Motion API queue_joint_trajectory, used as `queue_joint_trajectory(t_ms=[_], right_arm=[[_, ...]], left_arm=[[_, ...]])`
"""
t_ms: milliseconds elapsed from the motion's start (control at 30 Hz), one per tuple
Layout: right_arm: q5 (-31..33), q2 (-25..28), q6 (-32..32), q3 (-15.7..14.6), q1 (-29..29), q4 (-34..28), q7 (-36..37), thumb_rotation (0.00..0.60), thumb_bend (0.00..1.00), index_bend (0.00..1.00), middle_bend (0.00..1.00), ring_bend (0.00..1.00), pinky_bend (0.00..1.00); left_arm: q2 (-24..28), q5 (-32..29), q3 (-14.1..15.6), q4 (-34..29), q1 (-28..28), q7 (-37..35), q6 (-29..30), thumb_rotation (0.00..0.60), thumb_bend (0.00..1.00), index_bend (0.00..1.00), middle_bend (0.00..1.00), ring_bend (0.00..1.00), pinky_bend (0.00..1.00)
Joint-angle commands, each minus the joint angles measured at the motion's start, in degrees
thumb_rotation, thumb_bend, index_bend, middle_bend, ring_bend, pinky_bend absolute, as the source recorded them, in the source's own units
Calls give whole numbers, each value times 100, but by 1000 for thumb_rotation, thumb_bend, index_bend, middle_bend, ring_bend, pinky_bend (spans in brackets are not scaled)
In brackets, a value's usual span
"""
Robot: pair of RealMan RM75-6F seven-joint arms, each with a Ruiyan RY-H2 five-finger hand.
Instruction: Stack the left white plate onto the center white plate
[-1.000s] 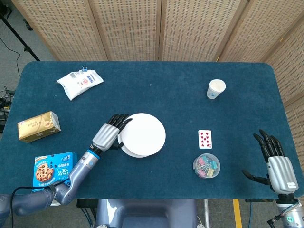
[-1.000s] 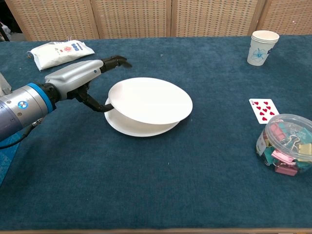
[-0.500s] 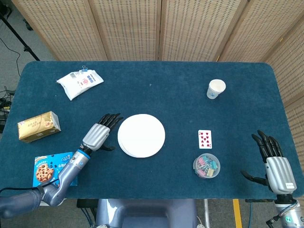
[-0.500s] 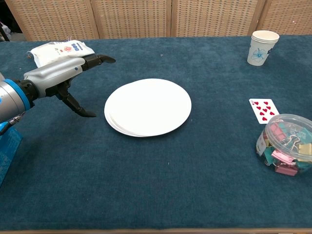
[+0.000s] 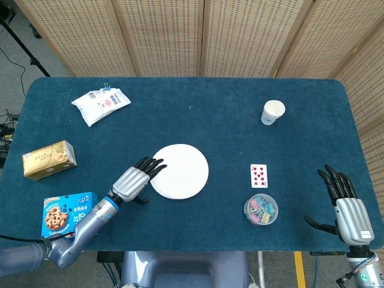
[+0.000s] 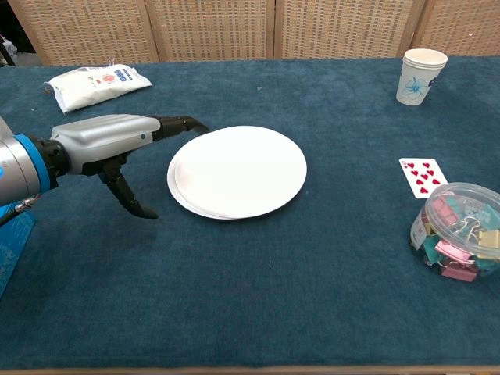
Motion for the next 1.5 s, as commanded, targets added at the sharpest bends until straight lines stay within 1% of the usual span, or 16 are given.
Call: queue_joint_trajectory(t_ms=[33, 367, 500, 667, 833, 1267, 1500], right_arm=[[-13, 3, 2, -6, -1, -9, 5, 600, 0, 0, 0, 0, 0], [-3, -4, -15, -4, 8, 3, -2, 600, 0, 0, 0, 0, 0], [17, 3, -15, 4, 8, 2, 14, 600, 0, 0, 0, 0, 0], [20, 7, -11, 7, 6, 10, 33, 600, 0, 0, 0, 0, 0], [-2, 5, 1, 1, 3, 6, 28, 600, 0, 0, 0, 0, 0], [-30, 10, 40, -6, -16, -5, 21, 600, 0, 0, 0, 0, 0], [-25, 6, 48, -6, -23, -6, 9, 600, 0, 0, 0, 0, 0]], left_arm=[[37, -357, -84, -211, -163, 443, -301, 600, 0, 0, 0, 0, 0], [-86, -1131, -276, -330, -504, 1061, -767, 600, 0, 0, 0, 0, 0], [-131, -1563, -322, -349, -676, 1347, -940, 600, 0, 0, 0, 0, 0], [-163, -2084, -247, -384, -839, 1783, -995, 600, 0, 0, 0, 0, 0], [-232, -2421, -147, -365, -948, 2028, -1023, 600, 0, 0, 0, 0, 0], [-103, -3175, 62, -515, -1121, 2414, -932, 600, 0, 0, 0, 0, 0], [19, -3449, 146, -595, -1177, 2491, -844, 600, 0, 0, 0, 0, 0]])
